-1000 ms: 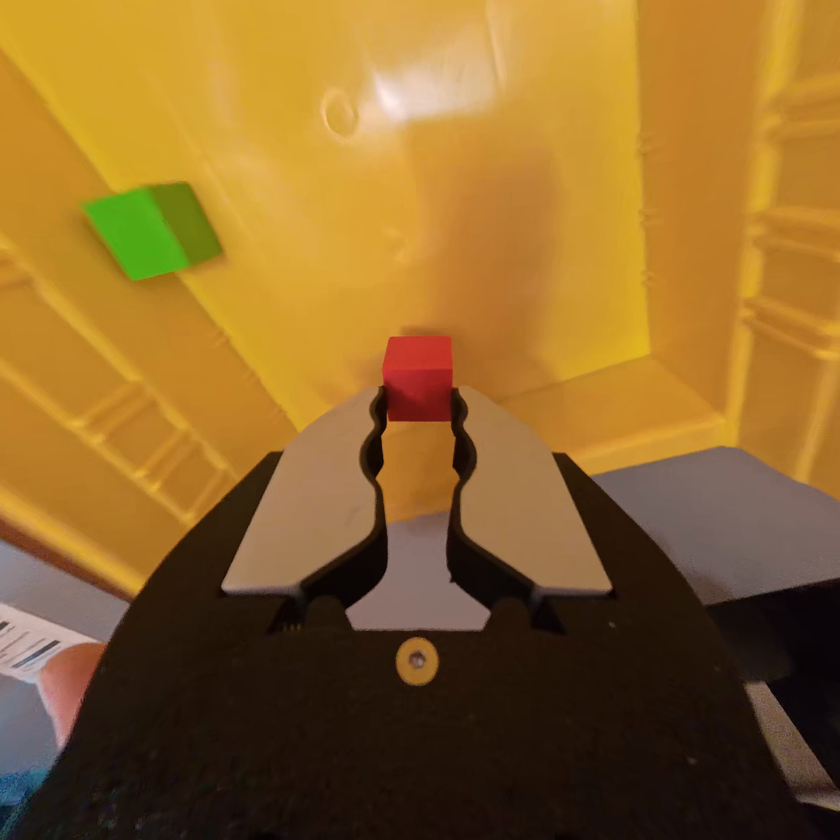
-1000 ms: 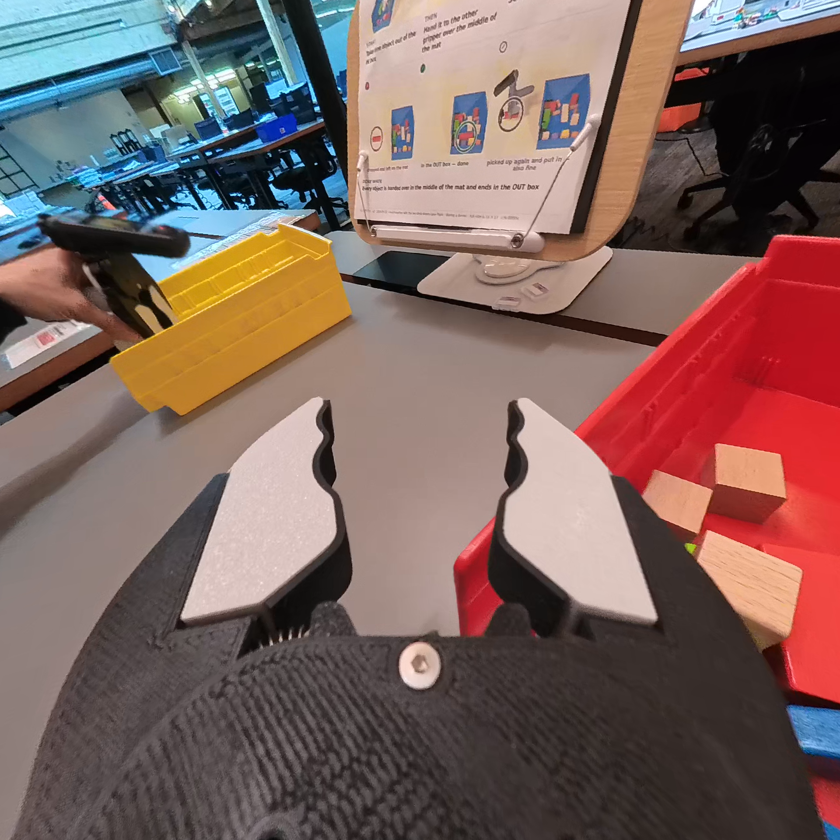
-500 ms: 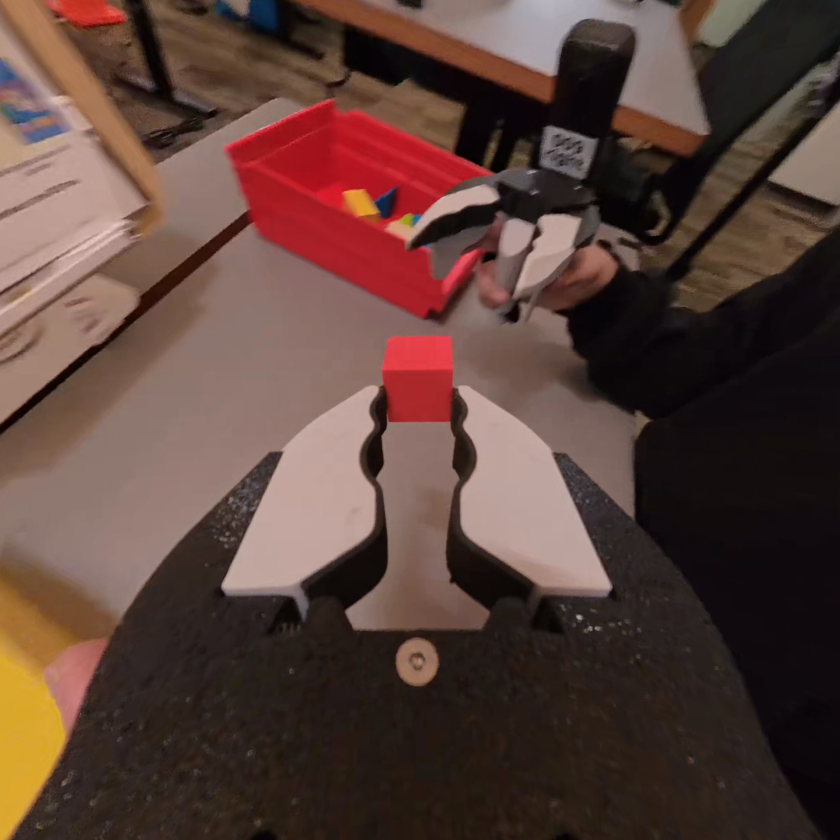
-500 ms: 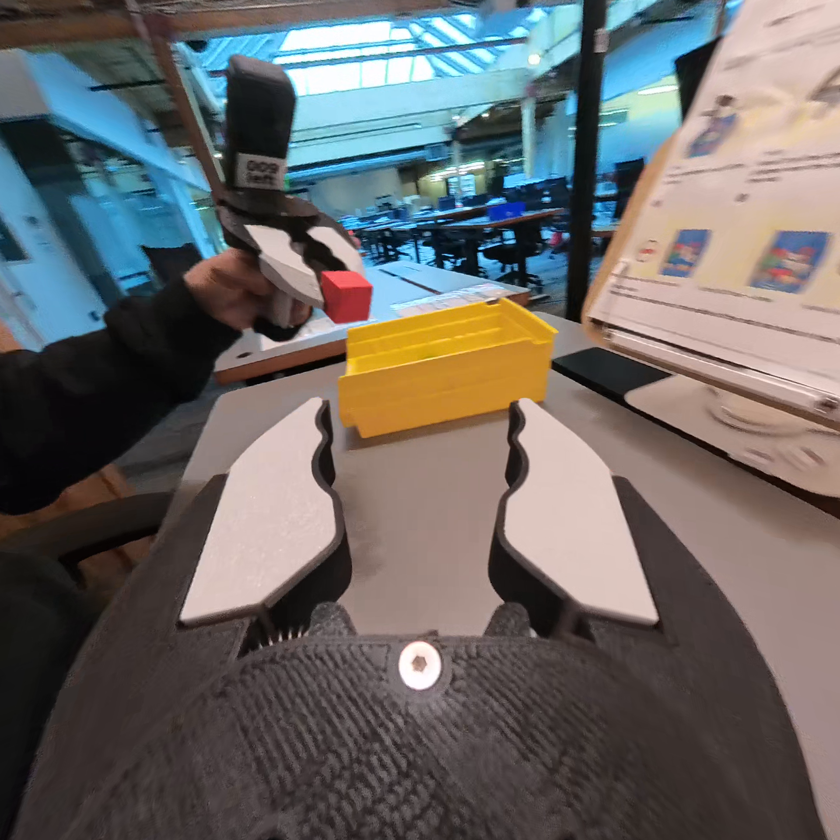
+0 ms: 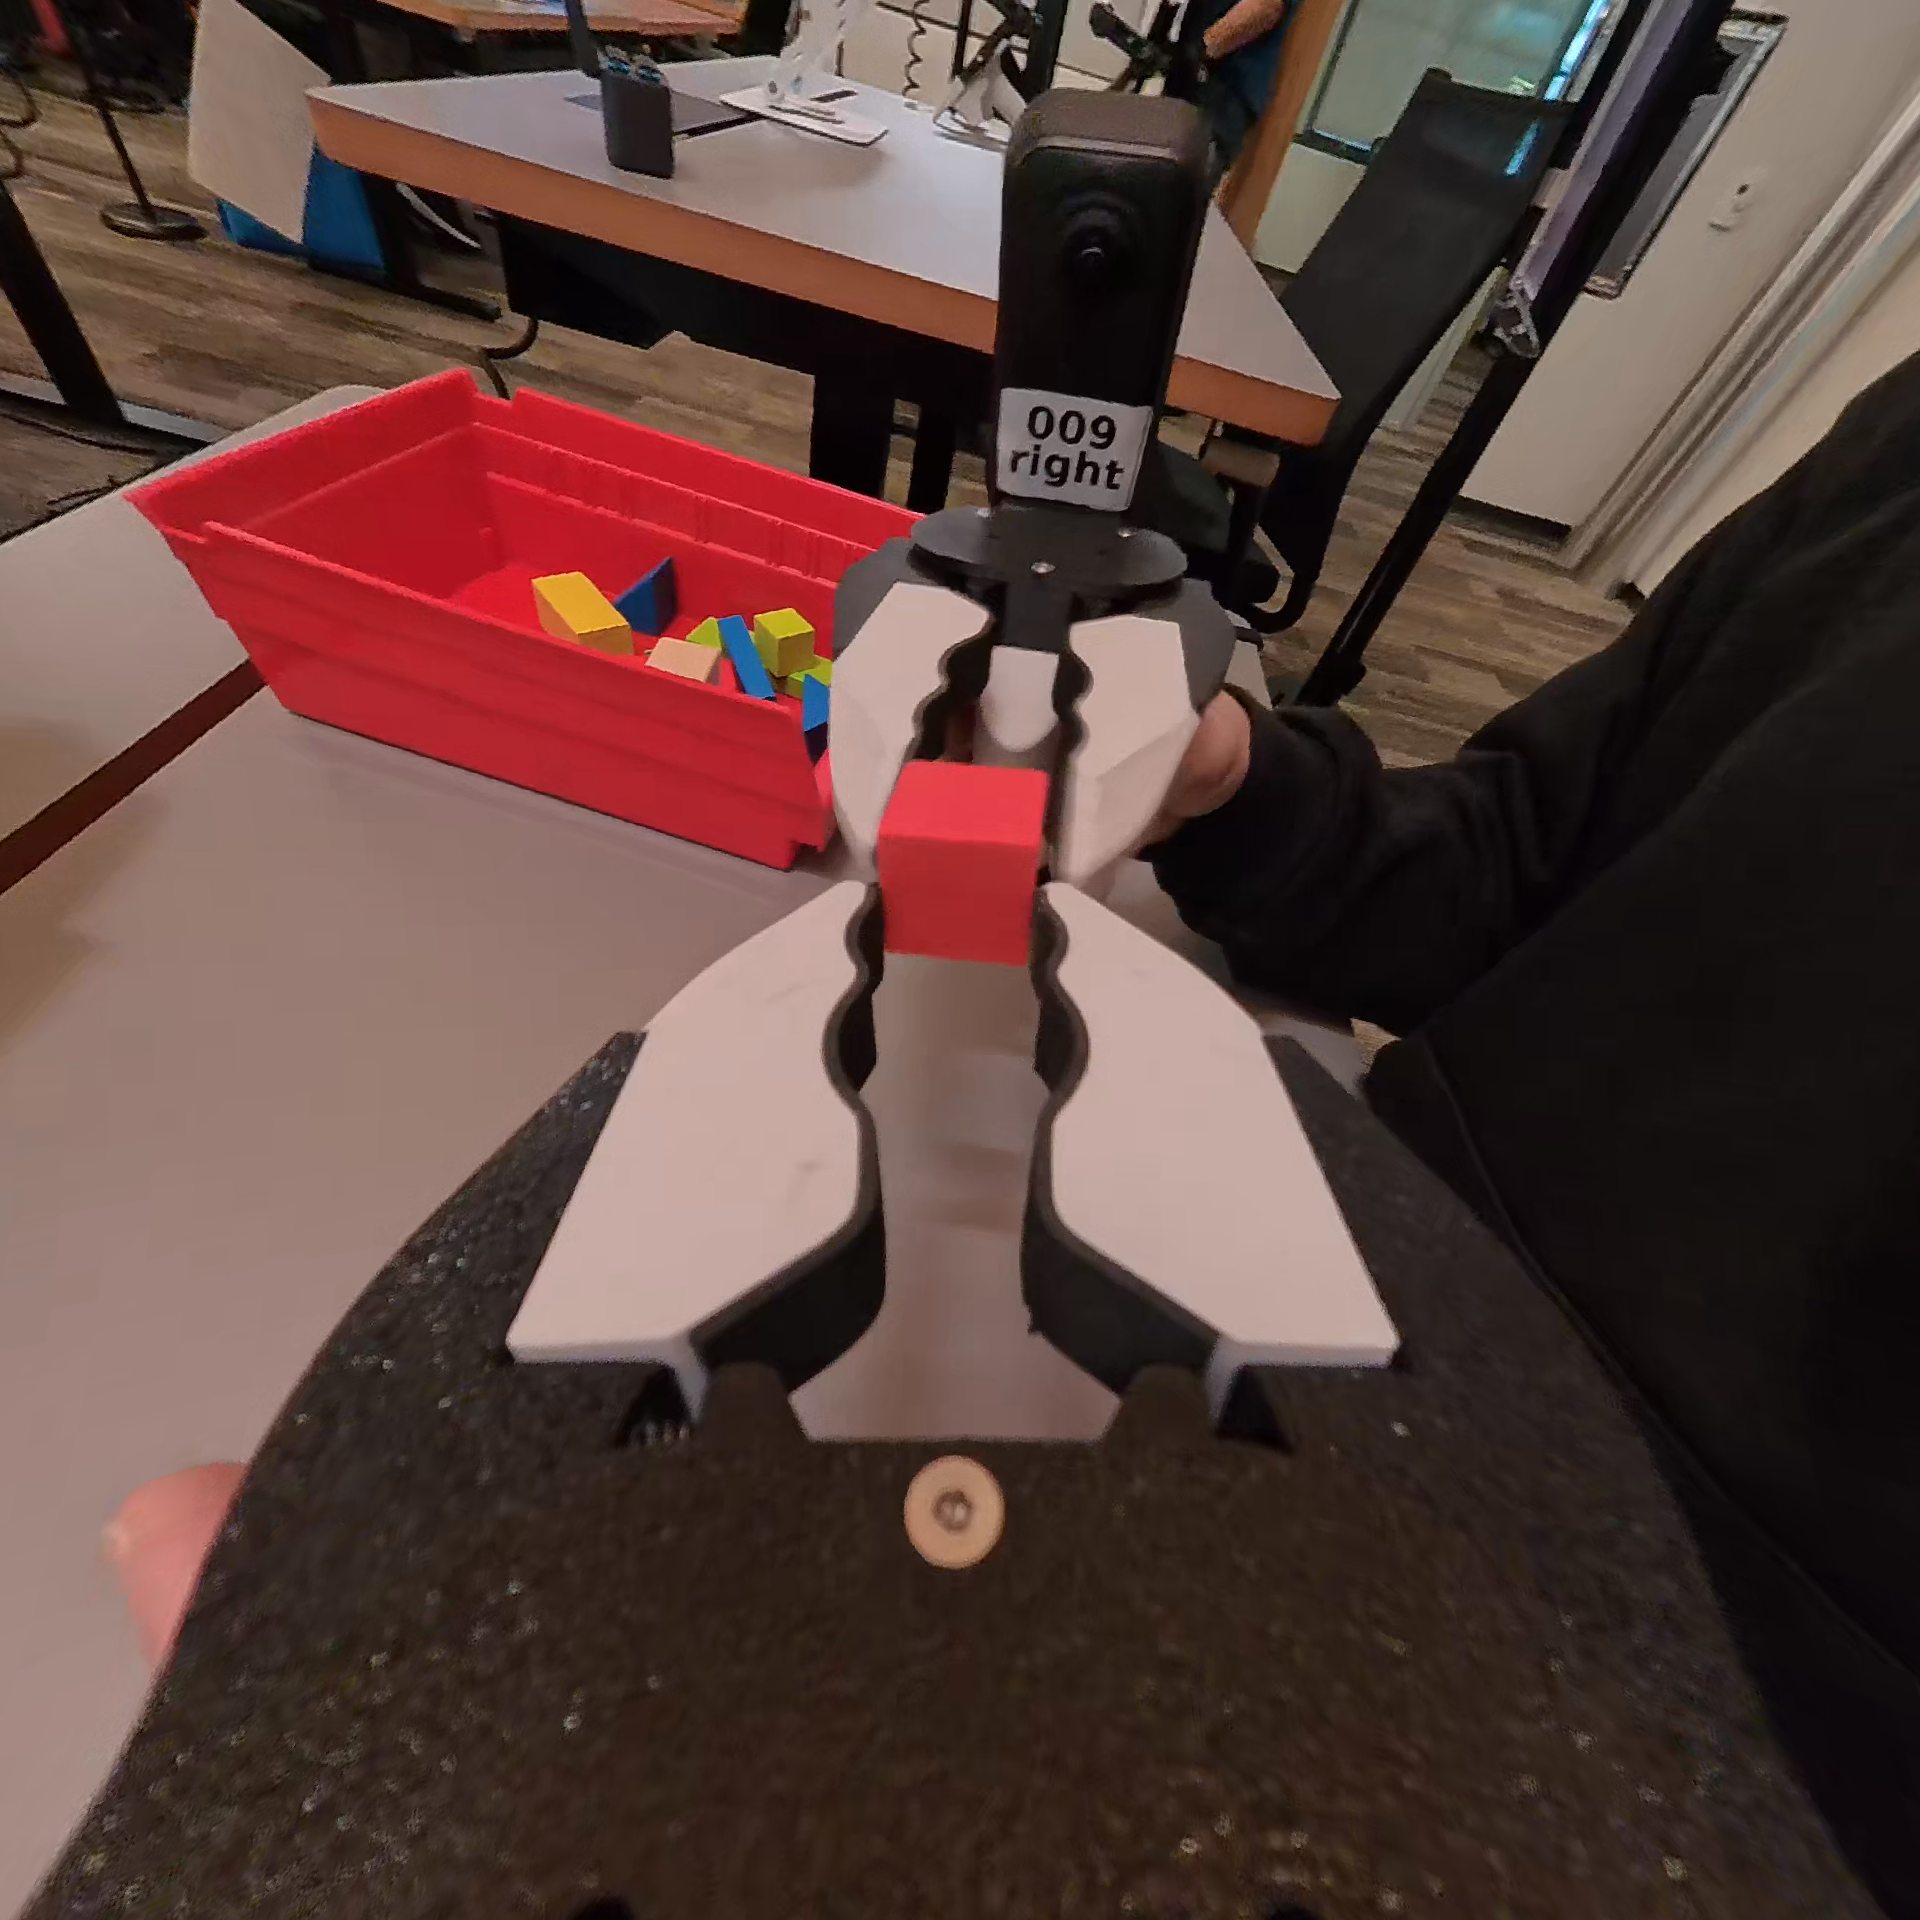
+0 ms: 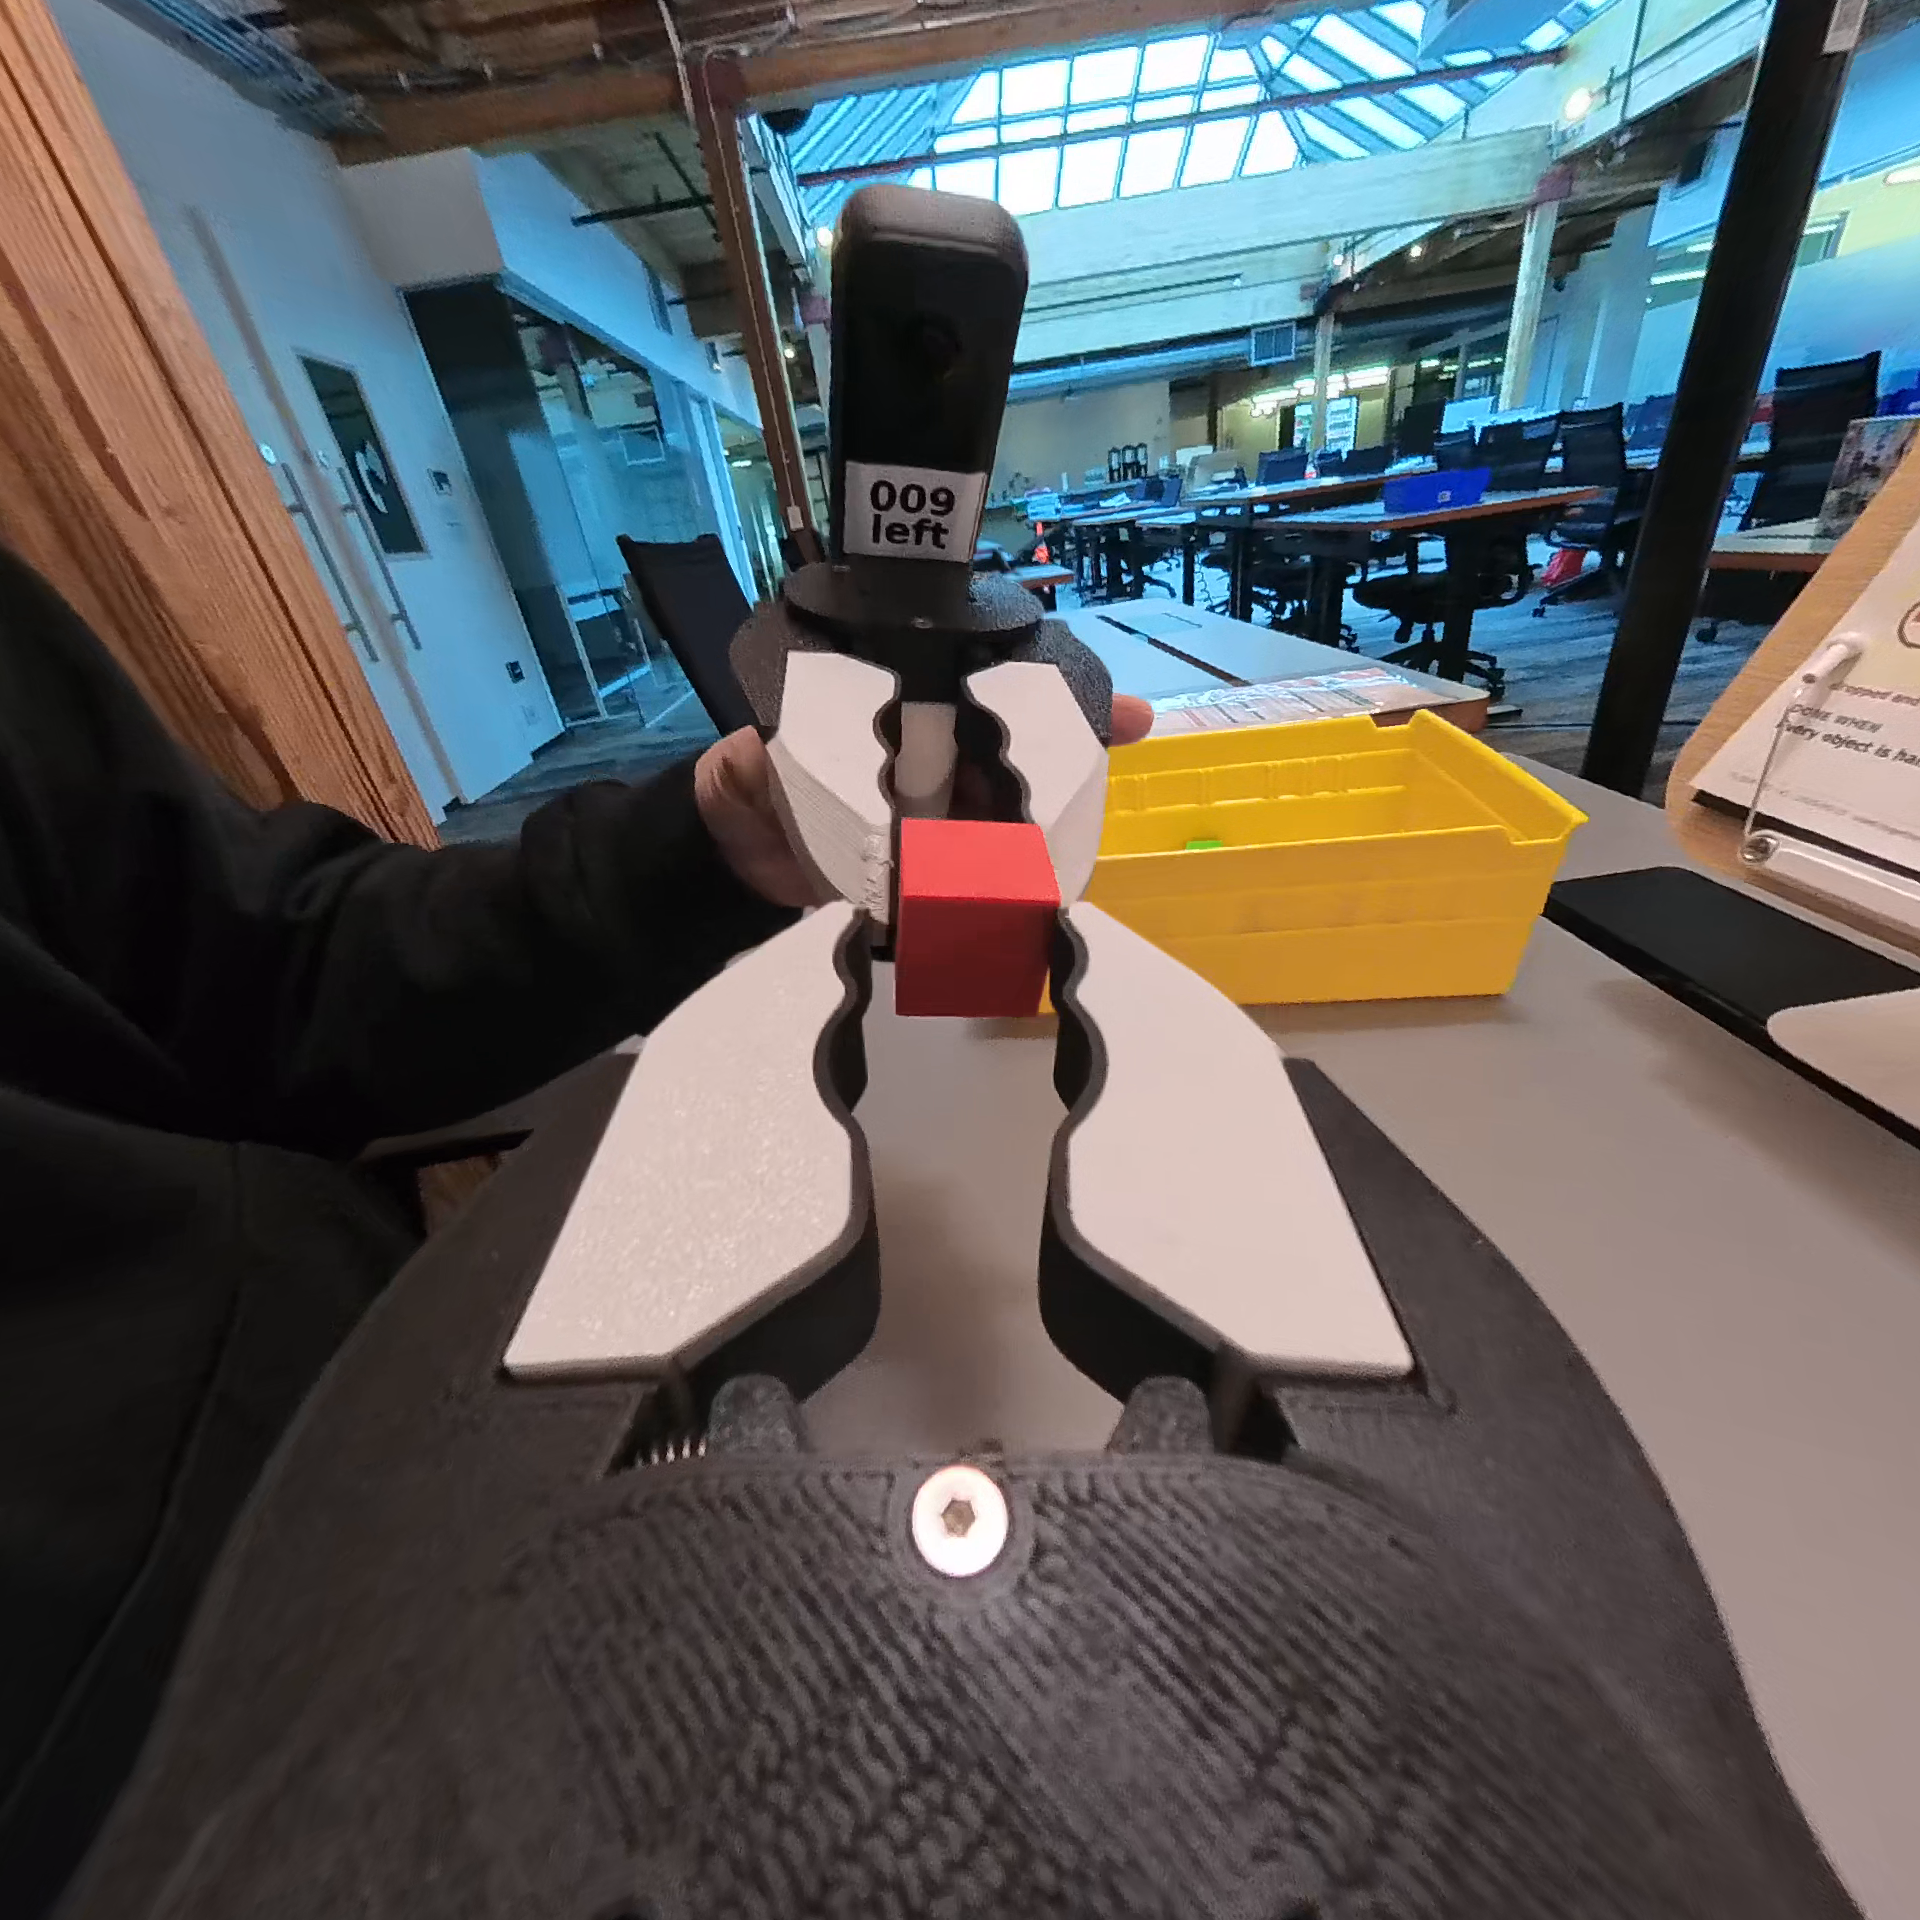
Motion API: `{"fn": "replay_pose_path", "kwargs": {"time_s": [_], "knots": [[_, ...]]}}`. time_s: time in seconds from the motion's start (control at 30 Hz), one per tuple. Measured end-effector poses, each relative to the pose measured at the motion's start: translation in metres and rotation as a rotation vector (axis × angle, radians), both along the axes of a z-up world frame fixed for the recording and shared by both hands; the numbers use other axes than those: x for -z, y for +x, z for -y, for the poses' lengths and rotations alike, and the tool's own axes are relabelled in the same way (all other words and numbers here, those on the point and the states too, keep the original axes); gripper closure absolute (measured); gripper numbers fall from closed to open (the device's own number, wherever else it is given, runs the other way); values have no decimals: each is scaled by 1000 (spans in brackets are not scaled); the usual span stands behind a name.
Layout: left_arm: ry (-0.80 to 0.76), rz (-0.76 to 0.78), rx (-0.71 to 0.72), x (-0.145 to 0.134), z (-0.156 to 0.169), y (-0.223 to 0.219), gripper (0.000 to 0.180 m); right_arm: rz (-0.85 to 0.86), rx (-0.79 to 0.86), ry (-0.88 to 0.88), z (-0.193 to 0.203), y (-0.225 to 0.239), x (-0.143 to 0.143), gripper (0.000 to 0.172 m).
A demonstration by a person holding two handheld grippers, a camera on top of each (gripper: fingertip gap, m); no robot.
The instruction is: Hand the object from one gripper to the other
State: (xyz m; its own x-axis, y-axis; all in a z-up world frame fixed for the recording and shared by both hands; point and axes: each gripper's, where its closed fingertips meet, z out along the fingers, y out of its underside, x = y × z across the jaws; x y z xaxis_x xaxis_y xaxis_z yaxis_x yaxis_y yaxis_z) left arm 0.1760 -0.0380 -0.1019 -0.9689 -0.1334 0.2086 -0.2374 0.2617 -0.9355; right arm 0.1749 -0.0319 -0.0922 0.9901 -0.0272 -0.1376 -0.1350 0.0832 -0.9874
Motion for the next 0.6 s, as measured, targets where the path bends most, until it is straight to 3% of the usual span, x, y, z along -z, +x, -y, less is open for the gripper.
{"fn": "replay_pose_path", "kwargs": {"time_s": [0.13,0.27,0.37,0.47,0.6], "knots": [[-37,-7,-71,1,-6,9,151,8,75,-2,12,13,-1,145],[-19,-9,-145,11,-16,18,144,0,313,-38,54,53,5,145],[-6,-24,-163,18,-21,18,143,-77,604,-79,123,95,18,145],[13,-34,-183,24,-28,18,142,-179,947,-237,216,125,54,145],[-12,-59,-209,27,-35,21,142,-300,1131,-462,291,121,91,145]]}}
